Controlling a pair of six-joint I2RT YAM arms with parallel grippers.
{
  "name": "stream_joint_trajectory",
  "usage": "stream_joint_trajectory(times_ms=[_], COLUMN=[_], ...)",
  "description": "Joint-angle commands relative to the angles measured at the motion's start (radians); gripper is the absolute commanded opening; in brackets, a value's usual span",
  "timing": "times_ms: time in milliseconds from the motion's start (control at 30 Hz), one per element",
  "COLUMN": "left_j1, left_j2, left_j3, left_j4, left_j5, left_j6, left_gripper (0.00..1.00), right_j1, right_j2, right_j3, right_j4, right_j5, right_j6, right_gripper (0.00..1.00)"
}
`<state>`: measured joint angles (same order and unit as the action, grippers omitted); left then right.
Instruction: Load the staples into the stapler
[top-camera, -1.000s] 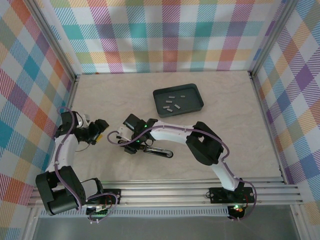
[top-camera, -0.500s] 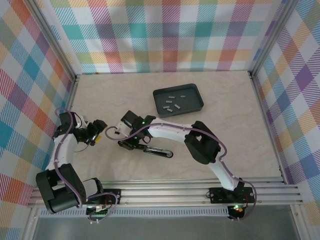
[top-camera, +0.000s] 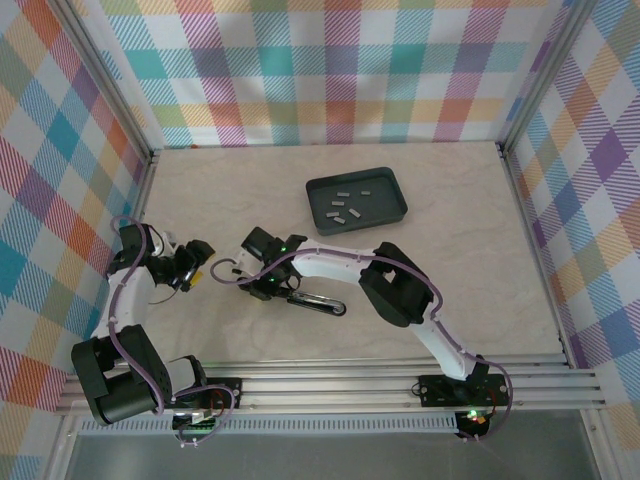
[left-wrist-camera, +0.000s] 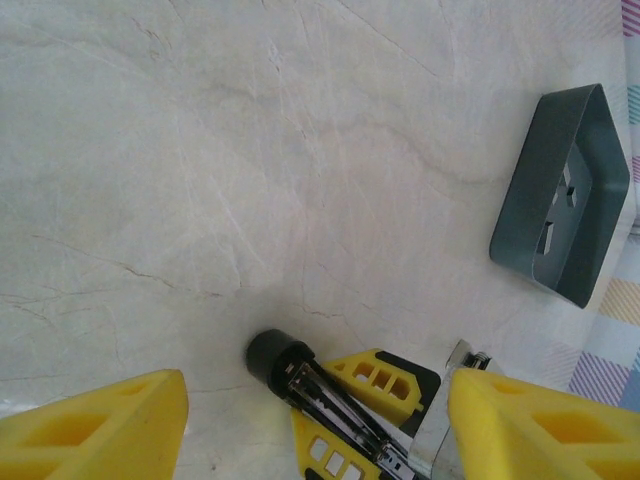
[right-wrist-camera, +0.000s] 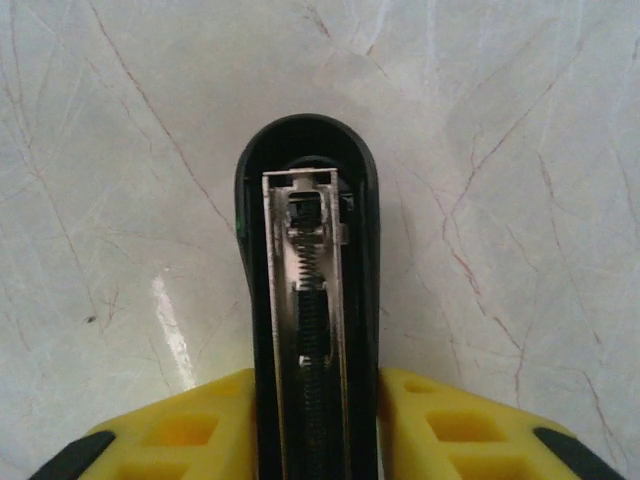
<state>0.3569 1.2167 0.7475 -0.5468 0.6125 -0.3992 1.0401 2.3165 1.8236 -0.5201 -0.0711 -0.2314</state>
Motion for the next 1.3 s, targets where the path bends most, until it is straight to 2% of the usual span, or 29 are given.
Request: stream_joint_trajectory(times_ms=[0, 67, 333, 500, 533, 600, 767, 933, 1067, 1167, 1267], left_j1=[0.010, 0.010, -0.002, -0.061, -0.105, -0.131, -0.153, -0.158, -0.201, -0.280, -0.320], left_j2=[-0.001, -0.008, -0.073, -0.169, -0.196, -0.248, -0.351, -0.332, -0.274, -0.239, -0.207], left_j3=[0.003, 0.007, 0.011, -0.009, -0.017, -0.036, -0.057, -0.035, 0.051, 0.096, 0.127], left_j4=[-0.014, -0.012, 0.039, 0.126, 0.150, 0.192, 0.153, 0.079, -0.123, -0.282, -0.412], left_j5=[0.016, 0.022, 0.070, 0.069, 0.069, 0.092, 0.163, 0.239, 0.313, 0.267, 0.245], left_j6=[0.024, 0.038, 0.080, 0.170, 0.199, 0.276, 0.636, 0.879, 1.202, 1.474, 1.708], left_gripper=[0.70, 0.70, 0.68, 0.68, 0.68, 0.68, 0.68, 0.67, 0.65, 0.67, 0.70], right_j1=[-0.007, -0.008, -0.036, -0.049, -0.052, -0.057, -0.075, -0.100, -0.112, -0.125, -0.132], right_j2=[0.009, -0.014, -0.154, -0.241, -0.257, -0.291, -0.361, -0.393, -0.420, -0.434, -0.449], right_j3=[0.003, -0.021, -0.179, -0.295, -0.321, -0.373, -0.482, -0.534, -0.595, -0.619, -0.653], right_j4=[0.019, 0.049, 0.197, 0.302, 0.324, 0.373, 0.482, 0.539, 0.595, 0.602, 0.633], right_j5=[0.001, -0.001, -0.069, -0.119, -0.132, -0.159, -0.255, -0.353, -0.387, -0.411, -0.431], right_j6=[-0.015, -0.018, -0.006, -0.023, -0.029, -0.048, -0.102, -0.120, -0.165, -0.168, -0.190], right_gripper=[0.24, 0.21, 0.17, 0.15, 0.14, 0.13, 0.10, 0.10, 0.09, 0.09, 0.09])
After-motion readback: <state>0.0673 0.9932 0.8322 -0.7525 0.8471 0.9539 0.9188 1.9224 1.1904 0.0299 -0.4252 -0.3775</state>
